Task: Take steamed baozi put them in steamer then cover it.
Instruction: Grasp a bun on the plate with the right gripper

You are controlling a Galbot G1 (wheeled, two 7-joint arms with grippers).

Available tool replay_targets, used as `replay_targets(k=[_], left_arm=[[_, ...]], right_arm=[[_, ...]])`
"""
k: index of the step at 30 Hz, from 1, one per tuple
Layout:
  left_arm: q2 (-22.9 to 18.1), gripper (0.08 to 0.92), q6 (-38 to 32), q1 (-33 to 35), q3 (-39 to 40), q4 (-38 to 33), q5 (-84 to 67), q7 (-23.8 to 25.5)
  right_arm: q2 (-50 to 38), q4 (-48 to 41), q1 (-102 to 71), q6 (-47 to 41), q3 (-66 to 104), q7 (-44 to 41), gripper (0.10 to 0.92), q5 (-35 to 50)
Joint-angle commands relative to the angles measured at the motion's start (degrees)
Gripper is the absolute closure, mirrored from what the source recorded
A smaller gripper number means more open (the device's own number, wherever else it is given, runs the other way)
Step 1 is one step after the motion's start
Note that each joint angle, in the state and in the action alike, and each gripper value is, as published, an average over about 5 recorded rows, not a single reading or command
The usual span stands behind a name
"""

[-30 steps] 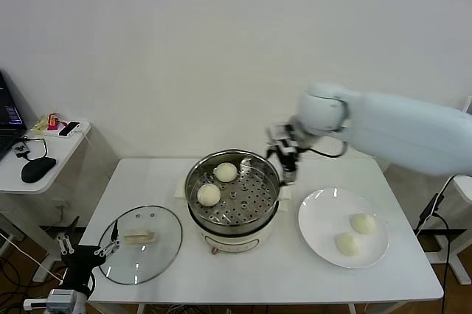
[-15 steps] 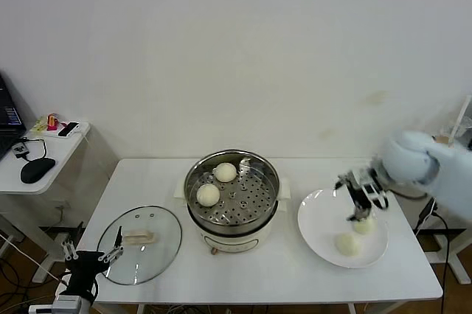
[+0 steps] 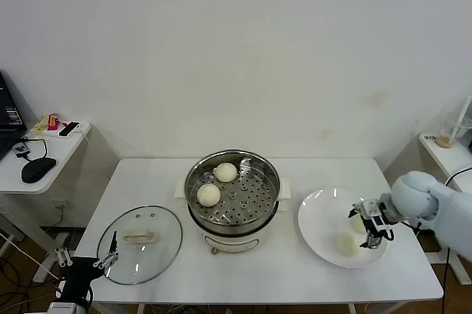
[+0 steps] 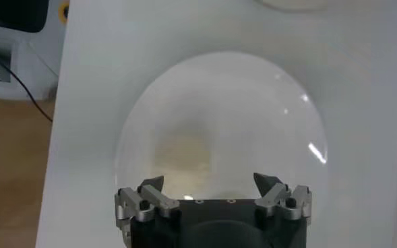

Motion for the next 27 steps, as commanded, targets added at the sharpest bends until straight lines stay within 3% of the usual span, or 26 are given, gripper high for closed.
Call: replay_targets(k=[1,15,27], left_arm=[[-0.2,0.177,0.0,0.4,-0.3,0.0,0.0,0.0],[-0.3,0.177,0.0,-0.1,-0.3,0.6,0.0,0.0],[-0.3,0.177,-0.1,0.1,-0.3,0.1,-0.1,0.0]], right_arm=[[2.9,-3.8,-7.4,0.4,5.3,0.2,0.203,-2.6],[4.0,-4.2,-6.9,-0.7,4.4,0.1,0.231,-3.0],[3.7,-3.8,-6.2,-0.4,5.6,-2.1,0.381,-3.6]])
